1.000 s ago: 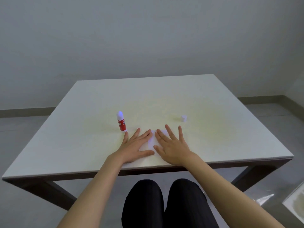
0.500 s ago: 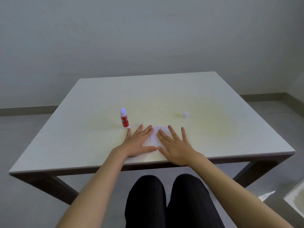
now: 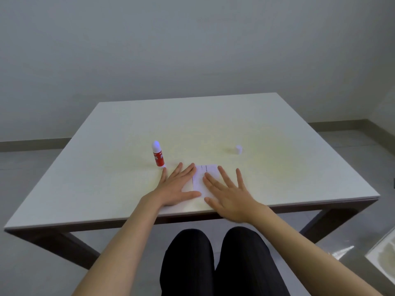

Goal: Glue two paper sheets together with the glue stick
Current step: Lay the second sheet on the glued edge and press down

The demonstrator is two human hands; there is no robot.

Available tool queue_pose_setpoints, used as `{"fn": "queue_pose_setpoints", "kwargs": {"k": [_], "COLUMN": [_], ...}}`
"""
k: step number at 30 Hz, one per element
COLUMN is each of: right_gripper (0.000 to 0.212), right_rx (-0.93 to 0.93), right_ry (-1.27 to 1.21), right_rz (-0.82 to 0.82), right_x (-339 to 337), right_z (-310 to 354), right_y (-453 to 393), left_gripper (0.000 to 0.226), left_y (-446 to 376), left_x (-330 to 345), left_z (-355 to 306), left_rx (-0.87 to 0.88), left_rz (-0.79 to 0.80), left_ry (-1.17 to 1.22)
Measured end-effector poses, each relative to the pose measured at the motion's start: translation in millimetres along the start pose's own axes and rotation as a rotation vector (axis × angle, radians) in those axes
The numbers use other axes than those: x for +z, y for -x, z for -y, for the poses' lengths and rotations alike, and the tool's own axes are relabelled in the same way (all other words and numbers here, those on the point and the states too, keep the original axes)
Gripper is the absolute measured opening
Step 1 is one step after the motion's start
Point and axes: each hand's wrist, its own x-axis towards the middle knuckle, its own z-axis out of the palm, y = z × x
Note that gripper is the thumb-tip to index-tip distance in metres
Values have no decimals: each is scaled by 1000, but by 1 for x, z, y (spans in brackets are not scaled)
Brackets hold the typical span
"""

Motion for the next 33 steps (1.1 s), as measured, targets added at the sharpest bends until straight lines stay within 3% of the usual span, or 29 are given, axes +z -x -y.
{"fn": "queue_pose_setpoints", "kwargs": {"k": [3,9,15,23,29,33], "right_gripper": [72,62,71,62,66,60], "right_rx": [-52,141,-92,136,-87,16], "right_ry": [-17,3,-49,-39,-72,-70], "right_rz": [4,92,103,122,99,113], "right_x": [5,-19,-2,-19,-3,-13], "right_z": [2,-20,-10,-13,14,-5], "right_y": [12,-11,21,-26,-11,-18], "left_gripper": [86,84,86,86,87,89], "left_y": [0,2,1,2,1,1], "left_x": [-1,-4,-4,-5,-3,-4], "left_z": [-1,-4,-4,-5,-3,-4], "left_rx": [-2,-12,-11,-13,7,0], "left_rz": [3,14,24,27,12,22], "left_ry": [-6,-11,-22,-17,-9,1]}}
